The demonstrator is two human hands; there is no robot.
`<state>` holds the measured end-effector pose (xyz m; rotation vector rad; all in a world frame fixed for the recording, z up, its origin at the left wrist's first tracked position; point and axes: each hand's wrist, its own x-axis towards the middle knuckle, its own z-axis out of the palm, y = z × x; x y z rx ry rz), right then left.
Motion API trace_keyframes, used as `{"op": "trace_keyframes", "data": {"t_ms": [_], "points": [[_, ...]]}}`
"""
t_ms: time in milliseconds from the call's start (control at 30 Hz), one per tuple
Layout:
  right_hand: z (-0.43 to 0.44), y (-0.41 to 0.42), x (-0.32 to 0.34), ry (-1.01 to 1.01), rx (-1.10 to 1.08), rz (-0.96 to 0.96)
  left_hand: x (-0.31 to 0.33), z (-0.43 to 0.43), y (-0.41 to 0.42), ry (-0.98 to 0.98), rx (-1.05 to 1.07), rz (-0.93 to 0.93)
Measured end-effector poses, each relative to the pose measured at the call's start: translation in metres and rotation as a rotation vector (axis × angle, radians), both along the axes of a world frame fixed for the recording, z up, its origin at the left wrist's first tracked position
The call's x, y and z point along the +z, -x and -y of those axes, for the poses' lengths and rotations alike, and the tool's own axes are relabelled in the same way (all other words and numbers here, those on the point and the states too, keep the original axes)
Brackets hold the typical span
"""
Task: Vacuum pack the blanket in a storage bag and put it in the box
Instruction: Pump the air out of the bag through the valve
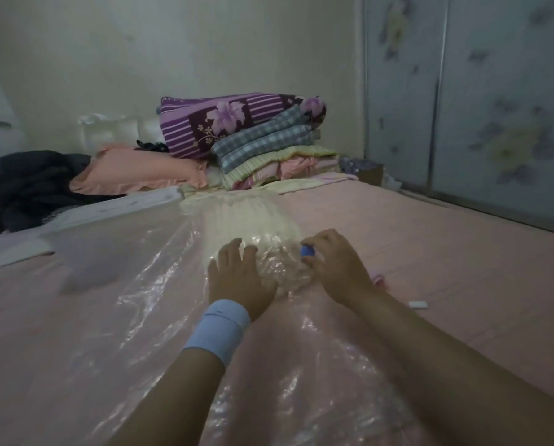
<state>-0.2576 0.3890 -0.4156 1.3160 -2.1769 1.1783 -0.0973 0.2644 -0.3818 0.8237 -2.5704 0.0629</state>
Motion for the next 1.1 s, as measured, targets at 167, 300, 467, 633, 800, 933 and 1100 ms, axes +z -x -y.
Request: {"op": "trace_keyframes", "data": {"t_ms": [167,300,467,633,800,933,1100], "points": [[-0.059,0.059,0.000,-0.279,-0.365,0.068,0.020,-0.048,0.078,0.071,-0.271,-0.015],[-0.091,0.094,-0.015,-0.369,-0.460,0.164,0.003,-0.071,0.125,0.111,-0.406,0.171],[-0.089,0.100,-0.020,-0.328,-0.362,0.227,-0.018,-0.074,0.152,0.083,-0.353,0.436],[-0.070,0.077,-0.010,-0.451,-0.230,0.357,-0.026,-0.070,0.152,0.088,-0.345,0.395],[-0.063,0.058,-0.004,-0.489,-0.321,0.438,-0.019,-0.063,0.134,0.031,-0.459,0.119],[-0.065,0.047,0.015,-0.222,-0.395,0.467,-0.006,-0.056,0.111,-0.038,-0.478,-0.169],[-0.054,0.017,0.039,0.161,-0.265,0.567,0.019,-0.052,0.078,-0.521,-0.393,-0.419]]}}
